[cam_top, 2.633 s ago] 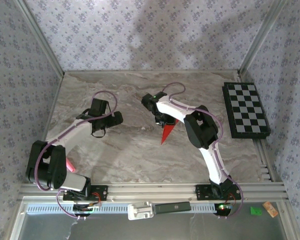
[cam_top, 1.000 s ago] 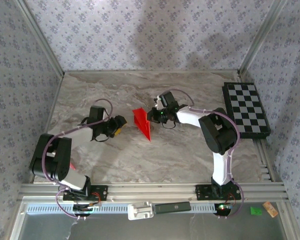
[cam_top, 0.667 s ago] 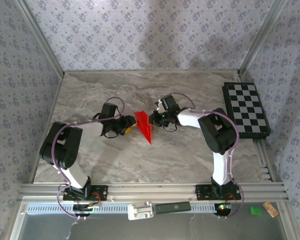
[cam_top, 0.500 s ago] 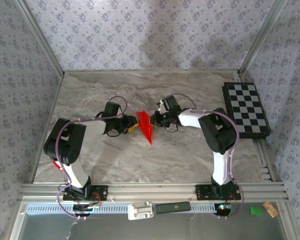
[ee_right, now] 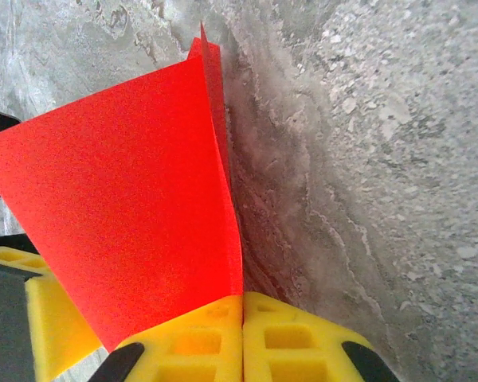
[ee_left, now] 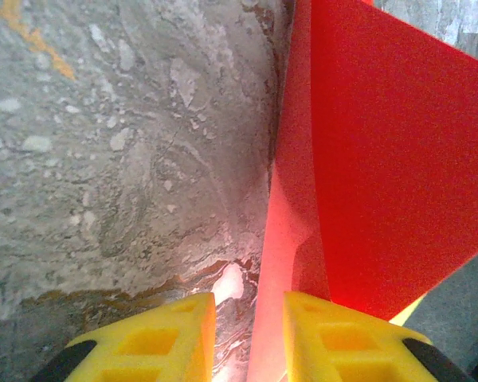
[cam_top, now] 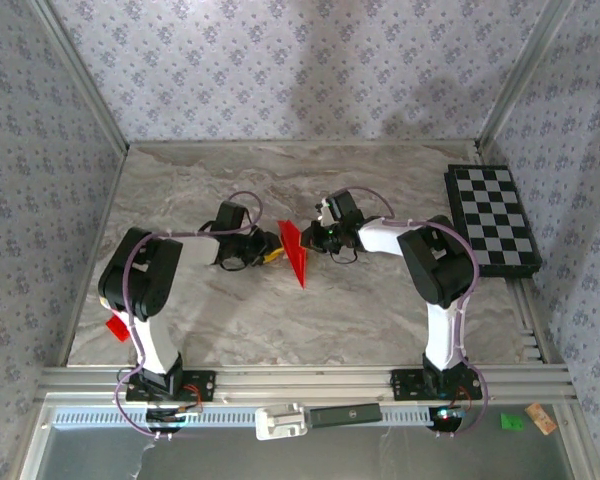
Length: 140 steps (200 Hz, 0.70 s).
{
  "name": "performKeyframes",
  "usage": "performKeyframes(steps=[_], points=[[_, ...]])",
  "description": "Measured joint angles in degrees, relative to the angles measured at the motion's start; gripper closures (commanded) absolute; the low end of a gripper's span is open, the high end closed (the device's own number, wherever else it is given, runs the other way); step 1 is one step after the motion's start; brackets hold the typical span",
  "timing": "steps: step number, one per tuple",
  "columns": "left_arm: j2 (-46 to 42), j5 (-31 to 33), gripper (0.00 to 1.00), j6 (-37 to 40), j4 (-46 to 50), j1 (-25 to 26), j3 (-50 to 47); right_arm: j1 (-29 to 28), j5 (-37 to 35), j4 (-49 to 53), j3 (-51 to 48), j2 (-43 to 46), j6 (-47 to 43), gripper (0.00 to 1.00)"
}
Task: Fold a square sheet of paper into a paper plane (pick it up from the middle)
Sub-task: Turn over the paper plane at the top-center of the table.
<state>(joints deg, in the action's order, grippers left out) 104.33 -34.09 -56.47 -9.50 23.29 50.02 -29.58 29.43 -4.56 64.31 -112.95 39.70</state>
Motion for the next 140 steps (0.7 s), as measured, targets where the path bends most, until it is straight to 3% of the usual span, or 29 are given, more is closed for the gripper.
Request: performKeyframes(steps=[33, 75, 140], points=[[-0.4, 2.6, 0.72, 0.6, 1.6, 0.0, 0.0, 0.3, 0.0, 0.0, 0.0, 0.0, 0.0, 0.93], [-4.8, 5.2, 0.61, 2.7, 3.3, 0.0, -0.1, 0.6, 0.0, 0.0, 0.0, -0.1, 0.0, 0.93], [-1.7, 2.6, 0.68, 3.9, 3.3, 0.3, 1.8, 0.6, 0.0, 0.0, 0.0, -0.6, 0.0, 0.93]])
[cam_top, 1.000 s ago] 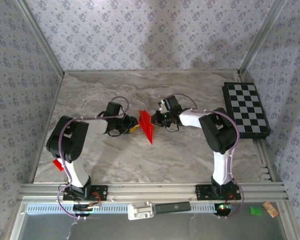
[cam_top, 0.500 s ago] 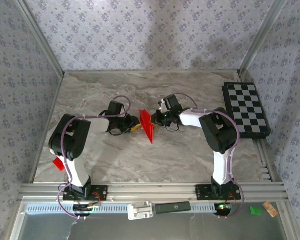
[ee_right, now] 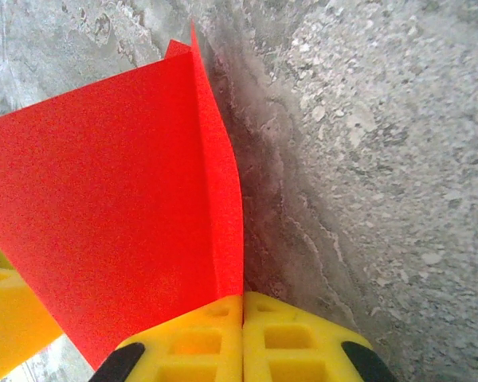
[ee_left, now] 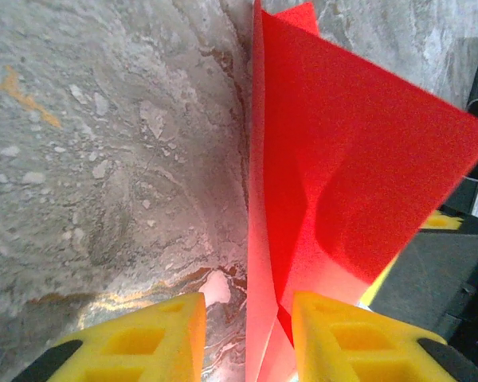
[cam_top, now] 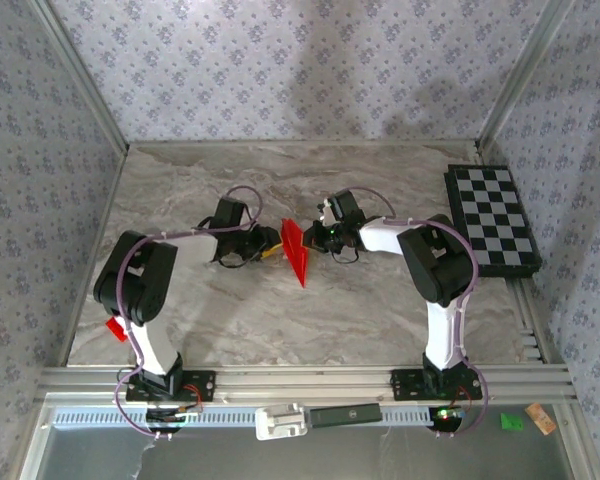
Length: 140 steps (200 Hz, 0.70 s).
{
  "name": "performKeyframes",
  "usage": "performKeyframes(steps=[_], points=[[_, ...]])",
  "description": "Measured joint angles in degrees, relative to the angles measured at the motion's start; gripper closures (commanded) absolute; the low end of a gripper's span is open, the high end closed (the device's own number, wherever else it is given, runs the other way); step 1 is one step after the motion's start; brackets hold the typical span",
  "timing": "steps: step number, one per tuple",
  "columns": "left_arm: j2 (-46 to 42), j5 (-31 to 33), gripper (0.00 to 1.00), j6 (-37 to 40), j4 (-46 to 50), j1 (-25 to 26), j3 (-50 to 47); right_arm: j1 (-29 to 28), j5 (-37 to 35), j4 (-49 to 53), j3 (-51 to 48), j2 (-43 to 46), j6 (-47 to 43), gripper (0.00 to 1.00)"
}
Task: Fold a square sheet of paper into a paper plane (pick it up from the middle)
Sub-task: Turn over the paper plane at the top-center of the table, then move the paper plane to the top-center of the table.
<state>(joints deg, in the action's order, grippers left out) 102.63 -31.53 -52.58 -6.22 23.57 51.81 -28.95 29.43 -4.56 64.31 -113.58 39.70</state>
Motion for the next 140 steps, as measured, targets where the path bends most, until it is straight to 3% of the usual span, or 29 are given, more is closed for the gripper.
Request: performKeyframes(steps=[48, 108, 140], points=[[3.2, -1.1, 0.74, 0.0, 0.3, 0.9, 2.4, 0.0, 0.4, 0.0, 0.0, -0.1, 0.0, 0.92], [5.5, -1.7, 0.86, 0.5, 1.1, 1.0, 4.3, 1.0, 3.1, 0.1, 0.0, -0.2, -0.4, 0.81], [5.5, -1.9, 0.93, 0.8, 1.8, 1.0, 4.4, 1.6, 4.3, 2.2, 0.7, -0.9, -2.3, 0.90]])
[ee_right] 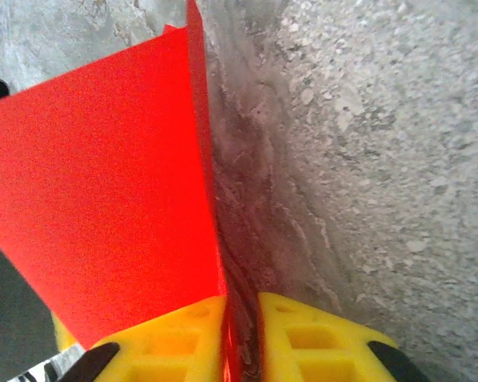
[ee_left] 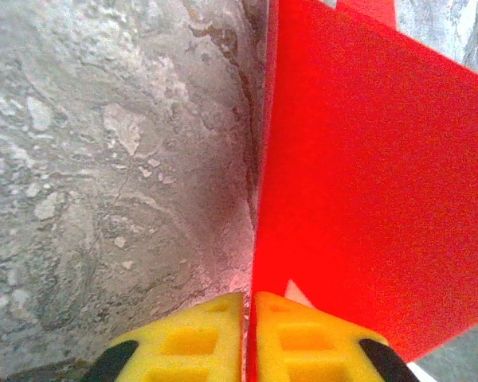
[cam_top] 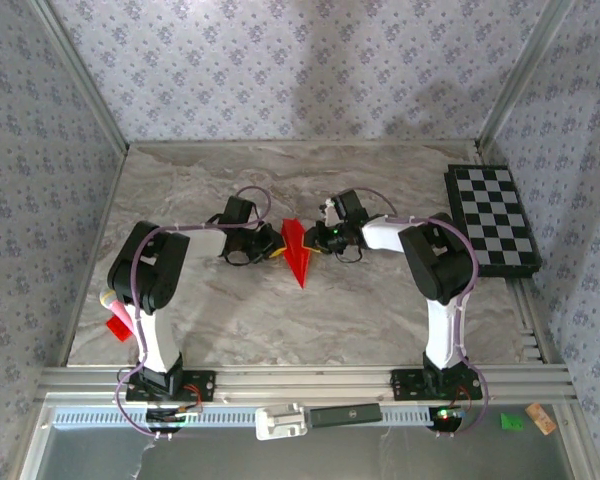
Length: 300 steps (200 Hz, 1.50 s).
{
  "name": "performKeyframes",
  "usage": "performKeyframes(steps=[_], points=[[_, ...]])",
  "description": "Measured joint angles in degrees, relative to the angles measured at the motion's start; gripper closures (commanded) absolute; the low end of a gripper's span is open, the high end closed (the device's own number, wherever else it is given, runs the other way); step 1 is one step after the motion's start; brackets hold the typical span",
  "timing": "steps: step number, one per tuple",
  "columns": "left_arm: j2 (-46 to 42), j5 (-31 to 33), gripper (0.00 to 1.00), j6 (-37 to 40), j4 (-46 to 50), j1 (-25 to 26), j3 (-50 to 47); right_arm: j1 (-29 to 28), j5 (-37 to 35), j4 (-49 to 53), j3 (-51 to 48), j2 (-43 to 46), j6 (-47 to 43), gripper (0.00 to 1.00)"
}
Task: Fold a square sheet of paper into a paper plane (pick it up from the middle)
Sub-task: Move the paper plane to the top-center of the table.
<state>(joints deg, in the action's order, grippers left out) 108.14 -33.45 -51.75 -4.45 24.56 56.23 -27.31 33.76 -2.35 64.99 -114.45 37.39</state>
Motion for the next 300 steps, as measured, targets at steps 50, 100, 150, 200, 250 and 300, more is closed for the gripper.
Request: performKeyframes(steps=[50, 100, 150, 200, 250, 300], points=[[-0.1, 0.7, 0.99, 0.2, 0.4, 0.0, 0.3, 0.3, -0.8, 1.6, 0.5, 0.0, -2.1, 0.98], [-4.2, 4.9, 0.99, -1.2, 1.2, -0.1, -2.1, 1.9, -3.1, 0.4, -2.6, 3.3, -0.4, 0.98], [-4.5, 7.4, 0.96, -2.8, 1.4, -0.1, -3.2, 1.8, -4.0, -2.0, -4.2, 3.6, 2.4, 0.98], [-4.5, 8.8, 0.74, -2.7, 2.9, -0.1, -3.1, 1.8, -4.2, -3.6, -4.4, 2.9, 4.2, 0.97], [-11.4, 12.9, 0.68, -1.3, 7.3, 0.3, -3.1, 1.5, -4.4, -3.9, -4.4, 2.9, 4.9, 0.96], [-15.2, 13.5, 0.67, -1.3, 7.7, 5.6, -3.1, 1.3, -4.4, -3.9, -4.4, 2.9, 5.3, 0.96]])
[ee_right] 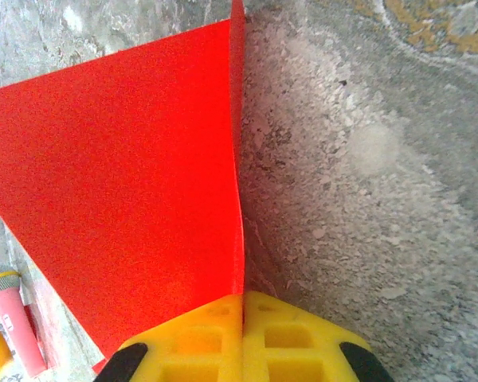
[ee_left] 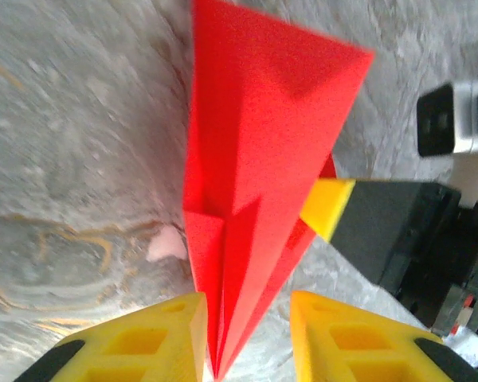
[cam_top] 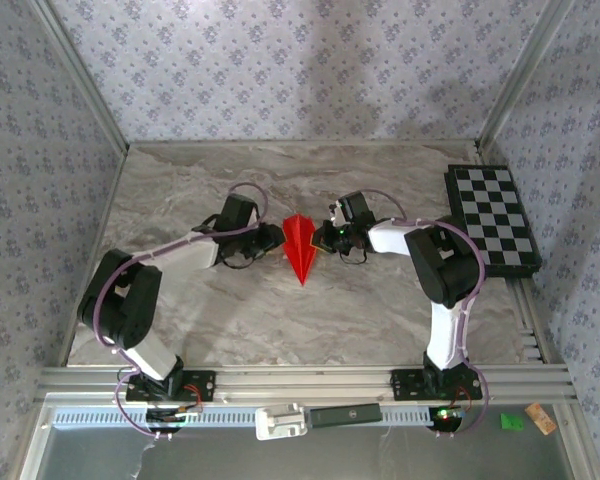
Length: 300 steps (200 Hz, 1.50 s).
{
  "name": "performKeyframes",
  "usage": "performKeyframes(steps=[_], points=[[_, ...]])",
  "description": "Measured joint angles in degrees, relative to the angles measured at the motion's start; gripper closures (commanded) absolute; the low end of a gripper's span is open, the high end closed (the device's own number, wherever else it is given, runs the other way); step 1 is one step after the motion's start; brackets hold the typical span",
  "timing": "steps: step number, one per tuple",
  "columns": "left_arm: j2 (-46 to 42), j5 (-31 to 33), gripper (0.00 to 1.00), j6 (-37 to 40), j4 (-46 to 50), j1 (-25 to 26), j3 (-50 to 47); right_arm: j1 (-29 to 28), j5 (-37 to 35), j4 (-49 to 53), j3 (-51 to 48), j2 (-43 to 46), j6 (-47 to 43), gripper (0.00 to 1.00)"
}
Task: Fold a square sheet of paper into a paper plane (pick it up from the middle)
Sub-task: Move the paper plane to the top-center of the table.
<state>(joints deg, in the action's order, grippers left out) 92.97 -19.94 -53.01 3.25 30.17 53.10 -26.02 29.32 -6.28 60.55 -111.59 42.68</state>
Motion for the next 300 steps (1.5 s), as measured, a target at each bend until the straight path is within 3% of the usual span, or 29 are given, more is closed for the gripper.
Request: performKeyframes(steps=[35, 128, 198, 245, 300], points=[[3.6, -0.8, 0.65, 0.0, 0.5, 2.8, 1.5, 0.0, 0.0, 0.0, 0.0, -0.1, 0.0, 0.96], [10.8, -4.1, 0.67, 0.5, 1.3, 3.5, 6.6, 0.0, 0.3, 0.0, 0.0, -0.3, 0.0, 0.96], [14.6, 0.1, 0.67, 4.9, 11.9, 7.4, 14.0, 0.0, 1.9, 0.0, 0.0, -0.3, 1.1, 0.94], [16.6, 2.8, 0.63, 7.3, 17.2, 9.0, 17.2, 0.0, 2.4, 0.0, 0.0, -0.3, 1.9, 0.94], [18.0, 4.0, 0.52, 8.7, 19.6, 9.4, 19.1, 0.0, 3.1, 0.0, 0.0, -0.3, 3.0, 0.93]])
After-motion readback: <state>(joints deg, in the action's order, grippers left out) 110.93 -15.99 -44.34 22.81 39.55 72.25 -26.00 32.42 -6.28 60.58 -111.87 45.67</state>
